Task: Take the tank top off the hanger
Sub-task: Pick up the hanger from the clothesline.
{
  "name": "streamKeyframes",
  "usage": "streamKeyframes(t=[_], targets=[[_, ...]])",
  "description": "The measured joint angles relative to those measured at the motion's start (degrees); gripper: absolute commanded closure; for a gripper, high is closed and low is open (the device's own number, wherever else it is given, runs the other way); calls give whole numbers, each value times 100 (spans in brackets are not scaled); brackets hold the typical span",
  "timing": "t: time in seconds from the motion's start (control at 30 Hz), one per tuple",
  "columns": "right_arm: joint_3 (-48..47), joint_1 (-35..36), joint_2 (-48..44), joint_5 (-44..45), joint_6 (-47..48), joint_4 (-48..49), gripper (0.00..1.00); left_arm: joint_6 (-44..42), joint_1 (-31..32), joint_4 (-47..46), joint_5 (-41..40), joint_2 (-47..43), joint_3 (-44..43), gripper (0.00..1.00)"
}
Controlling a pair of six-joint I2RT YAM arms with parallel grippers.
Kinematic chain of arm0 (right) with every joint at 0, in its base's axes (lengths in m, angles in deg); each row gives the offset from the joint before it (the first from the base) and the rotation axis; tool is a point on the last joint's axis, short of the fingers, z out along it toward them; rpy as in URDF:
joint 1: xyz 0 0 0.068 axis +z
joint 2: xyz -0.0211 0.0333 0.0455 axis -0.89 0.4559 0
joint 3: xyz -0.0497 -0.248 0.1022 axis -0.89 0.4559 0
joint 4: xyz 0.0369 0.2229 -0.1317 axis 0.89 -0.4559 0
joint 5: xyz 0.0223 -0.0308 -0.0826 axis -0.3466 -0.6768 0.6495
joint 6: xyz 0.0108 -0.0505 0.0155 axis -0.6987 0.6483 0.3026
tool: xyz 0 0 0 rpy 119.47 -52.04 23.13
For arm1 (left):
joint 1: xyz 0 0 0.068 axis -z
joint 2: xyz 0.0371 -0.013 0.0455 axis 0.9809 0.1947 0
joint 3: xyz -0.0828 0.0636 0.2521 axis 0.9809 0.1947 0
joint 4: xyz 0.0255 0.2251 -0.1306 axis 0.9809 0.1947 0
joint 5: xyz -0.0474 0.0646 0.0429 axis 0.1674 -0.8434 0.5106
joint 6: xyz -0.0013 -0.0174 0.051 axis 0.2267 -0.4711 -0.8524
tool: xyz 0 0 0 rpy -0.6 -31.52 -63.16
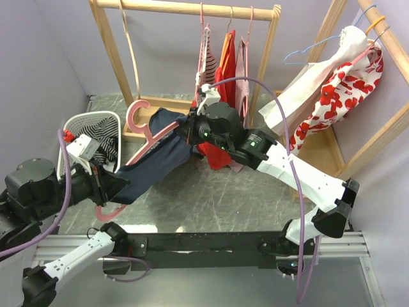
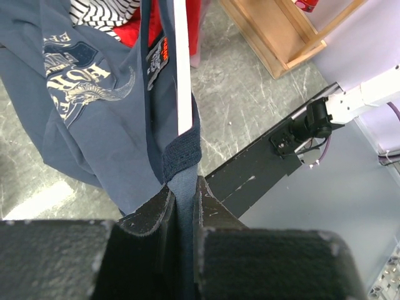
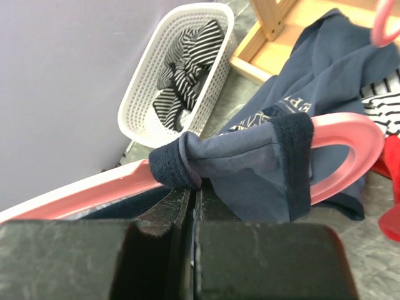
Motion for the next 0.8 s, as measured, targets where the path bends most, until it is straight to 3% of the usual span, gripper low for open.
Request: streamKeyframes(t=[0.47,0.8], targets=[[275,-223,-765,925,-136,-66,100,0,4,50,-286,-107,-162,99],[570,-752,-782,-70,-417,57,100,0,13,129,-271,-317,-640,99]])
